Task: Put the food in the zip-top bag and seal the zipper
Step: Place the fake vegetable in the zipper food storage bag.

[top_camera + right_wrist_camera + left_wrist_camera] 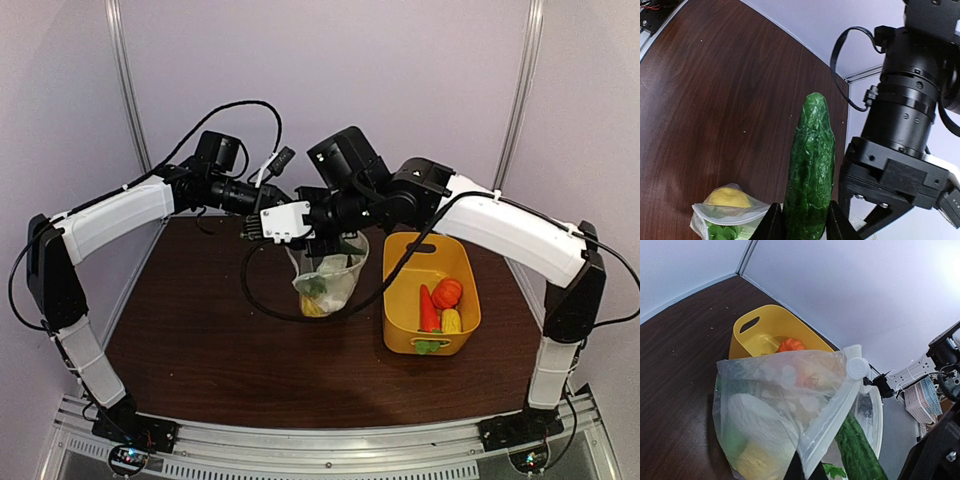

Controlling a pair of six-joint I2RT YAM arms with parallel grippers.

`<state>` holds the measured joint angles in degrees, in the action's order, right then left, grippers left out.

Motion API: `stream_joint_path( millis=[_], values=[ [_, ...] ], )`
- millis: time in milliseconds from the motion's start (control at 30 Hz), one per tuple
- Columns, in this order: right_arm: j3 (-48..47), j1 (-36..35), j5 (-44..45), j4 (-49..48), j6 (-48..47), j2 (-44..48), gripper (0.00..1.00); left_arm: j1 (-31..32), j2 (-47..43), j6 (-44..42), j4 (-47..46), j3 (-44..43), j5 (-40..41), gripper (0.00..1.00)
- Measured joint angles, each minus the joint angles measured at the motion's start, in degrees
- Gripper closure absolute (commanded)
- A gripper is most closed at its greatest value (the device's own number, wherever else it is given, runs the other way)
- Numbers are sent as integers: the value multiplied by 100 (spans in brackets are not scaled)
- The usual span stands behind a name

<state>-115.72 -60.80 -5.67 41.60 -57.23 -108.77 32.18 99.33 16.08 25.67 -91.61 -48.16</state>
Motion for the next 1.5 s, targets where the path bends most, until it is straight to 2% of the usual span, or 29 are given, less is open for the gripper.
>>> stream_joint_path(
  millis=[100, 167, 200, 500, 700, 767, 900, 967, 1067, 1133, 1233, 1333, 1500],
  values=[
    [0, 90, -9, -42, 66, 136, 71, 0, 0, -2, 2, 0, 0, 100],
    [0, 149, -55, -101, 179, 175, 60, 0, 0, -2, 4, 0, 0, 100],
    [0, 179, -109, -140, 247, 177, 57, 0, 0, -2, 4, 0, 2, 100],
    [205, 350, -431, -446, 817, 177, 51, 0, -2, -13, 17, 0, 83, 100],
    [168, 417, -675, -358, 1331, 275, 48, -11, -2, -42, 153, -22, 457, 100],
    [157, 470, -859, -343, 1585, 396, 47, -11, -2, -20, 216, -83, 455, 100],
    [258, 872, -1515, -269, 2166, 876, 45, -98, -125, 94, 317, -173, 984, 100],
    [431, 1189, -1845, -243, 2367, 1211, 44, -122, -136, 138, 319, -334, 1038, 100],
    [758, 1652, -2243, -214, 2507, 1657, 36, -111, -323, 155, 264, -350, 1534, 100],
    [953, 1829, -2343, -155, 2500, 1825, 39, -210, -308, 151, 352, -437, 1648, 100],
    [1473, 1847, -2317, -284, 2778, 1991, 35, -289, -94, 157, 409, -605, 1768, 100],
    [2251, 1827, -2203, -682, 3348, 2070, 35, -74, 7, 271, 470, -643, 2100, 100],
    [2861, 1847, -2031, -1012, 4450, 1821, 36, 275, -96, 1069, 199, -433, 2806, 100]
  ],
)
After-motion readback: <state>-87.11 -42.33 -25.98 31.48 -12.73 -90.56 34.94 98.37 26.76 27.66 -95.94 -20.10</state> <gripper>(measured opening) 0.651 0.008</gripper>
